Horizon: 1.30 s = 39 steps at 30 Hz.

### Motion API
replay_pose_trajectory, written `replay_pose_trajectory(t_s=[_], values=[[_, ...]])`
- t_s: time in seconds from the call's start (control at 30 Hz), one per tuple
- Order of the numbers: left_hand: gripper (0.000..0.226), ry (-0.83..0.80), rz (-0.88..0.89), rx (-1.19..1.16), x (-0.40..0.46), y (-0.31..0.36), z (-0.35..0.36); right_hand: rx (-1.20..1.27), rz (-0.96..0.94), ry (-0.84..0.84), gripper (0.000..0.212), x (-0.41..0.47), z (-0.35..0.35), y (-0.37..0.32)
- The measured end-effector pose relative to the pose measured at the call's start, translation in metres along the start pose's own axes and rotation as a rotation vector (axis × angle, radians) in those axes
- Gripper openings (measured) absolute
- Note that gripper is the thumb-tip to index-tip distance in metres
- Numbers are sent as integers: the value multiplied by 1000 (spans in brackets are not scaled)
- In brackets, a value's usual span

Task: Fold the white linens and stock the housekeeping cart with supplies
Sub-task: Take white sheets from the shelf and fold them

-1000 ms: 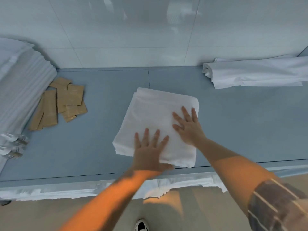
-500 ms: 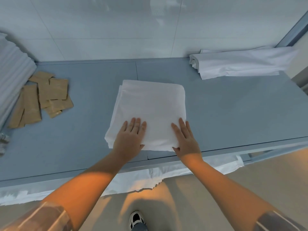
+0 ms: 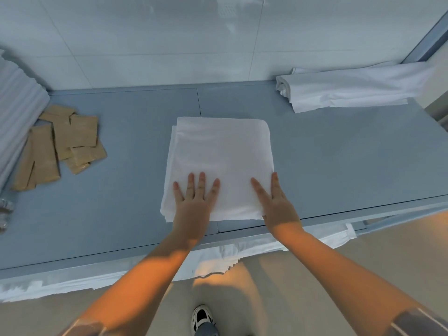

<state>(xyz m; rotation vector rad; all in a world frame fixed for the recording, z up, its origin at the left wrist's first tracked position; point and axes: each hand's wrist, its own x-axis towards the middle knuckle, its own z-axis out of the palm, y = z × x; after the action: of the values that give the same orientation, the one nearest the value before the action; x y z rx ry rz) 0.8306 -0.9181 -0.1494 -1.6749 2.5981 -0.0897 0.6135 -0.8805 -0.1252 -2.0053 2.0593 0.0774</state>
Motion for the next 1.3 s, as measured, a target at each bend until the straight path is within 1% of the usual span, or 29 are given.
replay_pose_trajectory(t_s=[0.07,0.1,0.17,0.2,0.27,0.3,0.37,0.4,0.47,0.53,0.57,0.67,0.73,0.8,0.9,0.97,1.07,1.17,1.23,1.3], values=[[96,-58,66,-74,-4,-8,9,35,-10,-43,99,-2,-1,2],[93,-69,96,-100,-5,-11,10,9,-36,-72,97,-2,-5,5],[82,-98,124,-135,-7,-12,8,-39,-115,-111,86,2,-16,7],[82,-114,123,-141,-7,-11,8,-37,-164,-114,77,8,-21,6],[85,-114,116,-127,-11,-5,8,-55,-264,-105,62,22,-27,-6],[85,-105,110,-115,-12,-2,8,-105,-309,-81,58,30,-27,-15],[86,-89,88,-105,-15,3,8,-226,-352,-26,58,46,-24,-25],[86,-84,75,-111,-16,4,7,-244,-330,-30,60,57,-24,-24],[84,-79,64,-144,-16,6,5,-174,-204,-73,63,83,-33,-10],[75,-69,55,-182,-16,6,3,-97,-69,-106,62,110,-46,5],[70,-62,37,-207,-16,6,2,-110,-46,-104,62,121,-50,10],[58,-35,-59,-285,-10,3,3,-201,-84,-79,64,132,-50,10],[55,-16,-134,-305,-4,-4,6,-175,-68,-51,65,128,-43,9],[54,-27,-174,-312,7,-19,9,-110,-10,-39,66,118,-37,7],[56,-65,-162,-324,24,-48,13,-60,54,-7,68,91,-25,3],[57,-100,-120,-312,38,-67,13,-46,70,18,70,69,-21,-1],[57,-167,-55,-251,60,-89,12,-52,60,25,76,35,-15,-8],[60,-248,-50,-162,79,-100,6,-66,52,9,84,7,-9,-19],[63,-289,-113,-93,86,-97,-2,-92,47,7,84,-4,-6,-23],[64,-320,-258,-119,85,-79,-15,-104,10,18,78,-10,-11,-23]])
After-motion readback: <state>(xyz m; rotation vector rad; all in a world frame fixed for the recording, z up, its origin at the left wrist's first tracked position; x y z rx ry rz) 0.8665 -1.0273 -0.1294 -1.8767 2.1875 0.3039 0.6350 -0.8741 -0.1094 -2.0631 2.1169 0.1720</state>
